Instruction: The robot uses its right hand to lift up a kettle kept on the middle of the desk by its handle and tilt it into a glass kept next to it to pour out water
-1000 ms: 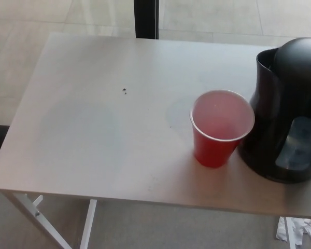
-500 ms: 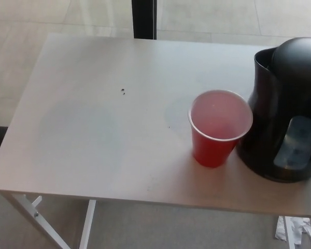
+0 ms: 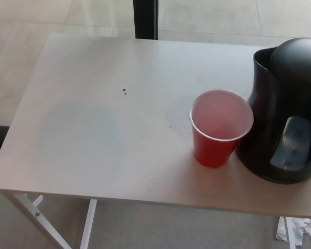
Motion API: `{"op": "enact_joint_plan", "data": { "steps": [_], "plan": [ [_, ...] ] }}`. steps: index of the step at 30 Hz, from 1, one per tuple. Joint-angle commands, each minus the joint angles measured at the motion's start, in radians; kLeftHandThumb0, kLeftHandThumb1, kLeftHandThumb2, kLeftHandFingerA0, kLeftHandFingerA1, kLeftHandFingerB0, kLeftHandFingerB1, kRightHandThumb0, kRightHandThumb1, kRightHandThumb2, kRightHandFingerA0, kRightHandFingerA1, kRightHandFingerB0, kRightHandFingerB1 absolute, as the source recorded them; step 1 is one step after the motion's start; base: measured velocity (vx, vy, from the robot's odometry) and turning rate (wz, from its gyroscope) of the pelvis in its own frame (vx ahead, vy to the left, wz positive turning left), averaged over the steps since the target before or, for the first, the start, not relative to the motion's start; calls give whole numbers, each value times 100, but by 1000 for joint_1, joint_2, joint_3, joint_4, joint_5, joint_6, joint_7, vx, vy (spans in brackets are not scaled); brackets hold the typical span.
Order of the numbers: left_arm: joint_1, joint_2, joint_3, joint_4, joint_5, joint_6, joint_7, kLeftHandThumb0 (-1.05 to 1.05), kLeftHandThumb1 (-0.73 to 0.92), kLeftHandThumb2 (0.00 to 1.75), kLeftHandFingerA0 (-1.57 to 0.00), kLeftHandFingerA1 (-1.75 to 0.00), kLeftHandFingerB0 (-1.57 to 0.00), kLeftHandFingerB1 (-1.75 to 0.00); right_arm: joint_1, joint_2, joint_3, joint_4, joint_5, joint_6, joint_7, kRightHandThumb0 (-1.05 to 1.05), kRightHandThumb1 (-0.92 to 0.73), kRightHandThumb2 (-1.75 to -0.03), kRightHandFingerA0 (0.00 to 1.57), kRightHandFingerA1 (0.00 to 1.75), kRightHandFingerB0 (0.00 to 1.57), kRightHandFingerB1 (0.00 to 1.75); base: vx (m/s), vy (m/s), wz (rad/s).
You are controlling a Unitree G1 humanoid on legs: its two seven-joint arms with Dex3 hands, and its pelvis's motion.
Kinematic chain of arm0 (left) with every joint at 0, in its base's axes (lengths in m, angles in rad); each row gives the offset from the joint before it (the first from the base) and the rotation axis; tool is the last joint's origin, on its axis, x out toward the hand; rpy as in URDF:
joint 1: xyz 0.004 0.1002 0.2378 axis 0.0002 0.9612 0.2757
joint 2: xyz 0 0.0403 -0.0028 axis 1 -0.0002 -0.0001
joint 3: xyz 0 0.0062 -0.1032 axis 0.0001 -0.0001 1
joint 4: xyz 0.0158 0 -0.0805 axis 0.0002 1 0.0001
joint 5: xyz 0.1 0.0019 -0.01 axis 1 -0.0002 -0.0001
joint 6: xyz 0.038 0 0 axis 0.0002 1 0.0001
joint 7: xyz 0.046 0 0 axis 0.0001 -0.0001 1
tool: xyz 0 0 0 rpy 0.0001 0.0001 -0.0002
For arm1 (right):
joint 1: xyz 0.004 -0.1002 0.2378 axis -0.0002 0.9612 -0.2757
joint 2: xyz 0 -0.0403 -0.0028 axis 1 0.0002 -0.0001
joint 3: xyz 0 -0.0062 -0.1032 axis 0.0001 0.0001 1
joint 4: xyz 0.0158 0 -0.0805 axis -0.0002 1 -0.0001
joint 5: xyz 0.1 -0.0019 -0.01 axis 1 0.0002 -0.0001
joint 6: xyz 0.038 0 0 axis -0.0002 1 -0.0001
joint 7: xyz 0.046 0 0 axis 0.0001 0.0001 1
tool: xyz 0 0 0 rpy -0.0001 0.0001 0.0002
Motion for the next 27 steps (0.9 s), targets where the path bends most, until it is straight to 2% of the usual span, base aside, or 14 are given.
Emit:
{"op": "enact_joint_plan", "data": {
  "steps": [1,27],
  "plan": [
    [12,9,10,6,-10,-8,11,-95,92,88,-51,-64,-32,-55,63,-41,-83,-66,88,-31,17,-105,-59,-60,0,0,0,0,0,0,0],
    [23,-9,25,25,-12,-7,17,-95,92,88,-51,-64,-32,-55,43,-63,-45,-73,115,-11,-13,-105,-59,-60,0,0,0,0,0,0,0]
  ]
}}
